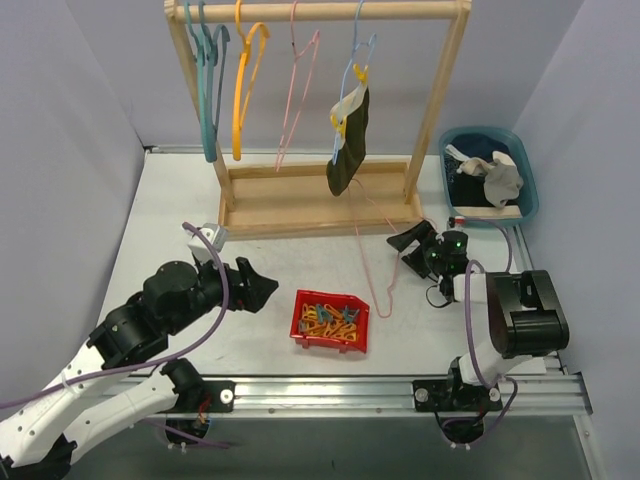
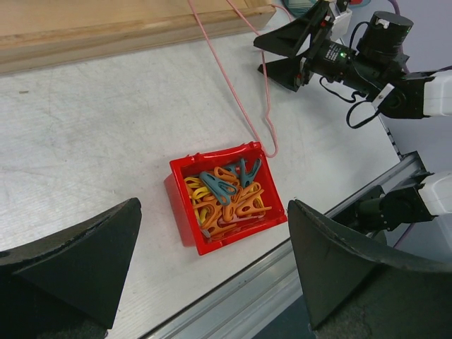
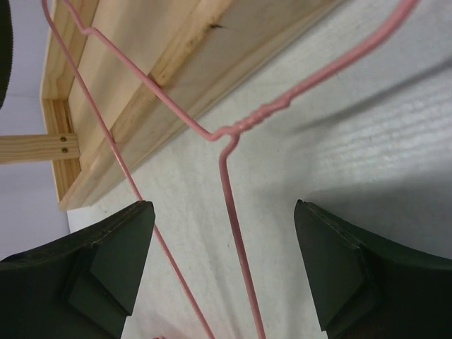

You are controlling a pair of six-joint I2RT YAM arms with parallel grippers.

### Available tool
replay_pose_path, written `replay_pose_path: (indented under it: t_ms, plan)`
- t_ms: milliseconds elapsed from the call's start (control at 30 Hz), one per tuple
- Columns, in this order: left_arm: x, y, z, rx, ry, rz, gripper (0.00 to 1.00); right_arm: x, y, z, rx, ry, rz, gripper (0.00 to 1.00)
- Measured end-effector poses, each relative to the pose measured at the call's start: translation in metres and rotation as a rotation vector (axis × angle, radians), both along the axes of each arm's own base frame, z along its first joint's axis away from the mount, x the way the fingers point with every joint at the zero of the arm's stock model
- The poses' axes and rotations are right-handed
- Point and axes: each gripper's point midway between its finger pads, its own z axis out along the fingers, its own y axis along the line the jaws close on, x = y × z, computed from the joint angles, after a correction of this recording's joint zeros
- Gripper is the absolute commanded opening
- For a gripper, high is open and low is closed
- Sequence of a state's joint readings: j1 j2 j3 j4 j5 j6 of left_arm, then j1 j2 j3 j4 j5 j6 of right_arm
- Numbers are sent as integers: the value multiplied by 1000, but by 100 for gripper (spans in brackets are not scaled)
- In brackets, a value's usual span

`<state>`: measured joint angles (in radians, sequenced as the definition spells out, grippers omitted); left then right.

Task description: Remove the underwear clipped to the hanger

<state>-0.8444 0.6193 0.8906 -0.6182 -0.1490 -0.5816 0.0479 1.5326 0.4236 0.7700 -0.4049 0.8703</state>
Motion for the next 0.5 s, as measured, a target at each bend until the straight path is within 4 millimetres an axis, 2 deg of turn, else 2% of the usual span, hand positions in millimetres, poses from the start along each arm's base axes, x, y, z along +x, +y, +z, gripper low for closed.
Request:
replay_pose_path:
  t_ms: [67,133,233,267,300,333,433,500]
  plan:
    - [0,1,1,-4,-2,5,94,9,2,-1,18,-27,-1,71]
    - [0,2,1,-4,-3,7,94,15,4,-2,31,-49,-3,68]
    - [0,3,0,0,-1,12,94,20,6,-2,47,-70,-1,50]
    - [0,4,0,1,-2,14,94,20,6,-1,51,-75,2,36]
    - [1,4,0,0,-3,16,94,21,7,-1,53,-82,5,28]
    - [1,4,1,0,-4,17,94,22,7,0,55,-88,7,15]
    - [1,5,1,0,-3,20,94,23,9,3,66,-108,20,0]
    - [1,5,0,1,-3,20,94,24,10,6,72,-123,29,0]
